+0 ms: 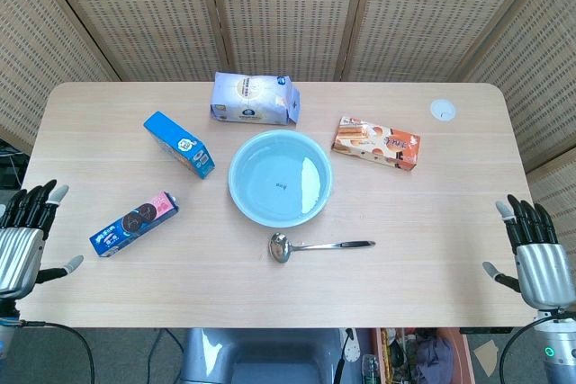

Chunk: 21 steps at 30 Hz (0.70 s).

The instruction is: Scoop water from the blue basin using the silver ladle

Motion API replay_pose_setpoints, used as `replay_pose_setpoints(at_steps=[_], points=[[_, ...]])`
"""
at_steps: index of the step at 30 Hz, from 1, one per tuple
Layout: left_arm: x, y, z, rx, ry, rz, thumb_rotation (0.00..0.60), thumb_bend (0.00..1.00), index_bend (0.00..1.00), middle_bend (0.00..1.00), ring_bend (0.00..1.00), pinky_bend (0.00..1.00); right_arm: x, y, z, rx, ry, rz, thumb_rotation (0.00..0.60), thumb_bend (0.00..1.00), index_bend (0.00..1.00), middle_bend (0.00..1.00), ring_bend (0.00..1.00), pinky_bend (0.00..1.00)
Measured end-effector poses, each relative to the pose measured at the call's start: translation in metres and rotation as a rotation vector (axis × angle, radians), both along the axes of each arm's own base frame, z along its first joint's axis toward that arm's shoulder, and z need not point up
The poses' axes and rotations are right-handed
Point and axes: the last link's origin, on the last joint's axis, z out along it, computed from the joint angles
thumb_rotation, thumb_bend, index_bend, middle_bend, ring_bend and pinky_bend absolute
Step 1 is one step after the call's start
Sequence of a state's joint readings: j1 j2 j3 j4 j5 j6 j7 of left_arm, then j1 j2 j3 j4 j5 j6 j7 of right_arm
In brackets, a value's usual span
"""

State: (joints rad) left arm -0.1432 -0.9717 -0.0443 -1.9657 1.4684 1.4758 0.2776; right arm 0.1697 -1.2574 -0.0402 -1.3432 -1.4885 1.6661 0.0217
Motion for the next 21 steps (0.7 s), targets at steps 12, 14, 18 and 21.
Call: replay_pose_setpoints(at_steps=[12,14,18,21], points=[[-0.003,-0.002,0.005,-0.001,-0.02,-0.035,0.6,0.0,0.0,0.0,0.0,0.0,0.002,0.0,-0.007,0.055,-0.019,-0.011,0.6,0.0,0.0,0.51,0.56,0.36],[-0.003,-0.002,0.005,0.0,-0.019,-0.039,0.6,0.0,0.0,0.0,0.0,0.0,0.006,-0.005,-0.01,0.081,-0.024,-0.004,0.6,0.0,0.0,0.68,0.69,0.66],[-0.003,-0.001,0.005,-0.004,-0.007,-0.041,0.6,0.0,0.0,0.0,0.0,0.0,0.017,-0.018,-0.022,0.186,-0.009,-0.015,0.6,0.0,0.0,0.87,0.85,0.94],[-0.003,0.0,0.005,-0.001,-0.009,-0.041,0.6,0.0,0.0,0.0,0.0,0.0,0.027,-0.03,-0.036,0.274,0.047,-0.027,0.6,0.0,0.0,0.91,0.9,0.99]])
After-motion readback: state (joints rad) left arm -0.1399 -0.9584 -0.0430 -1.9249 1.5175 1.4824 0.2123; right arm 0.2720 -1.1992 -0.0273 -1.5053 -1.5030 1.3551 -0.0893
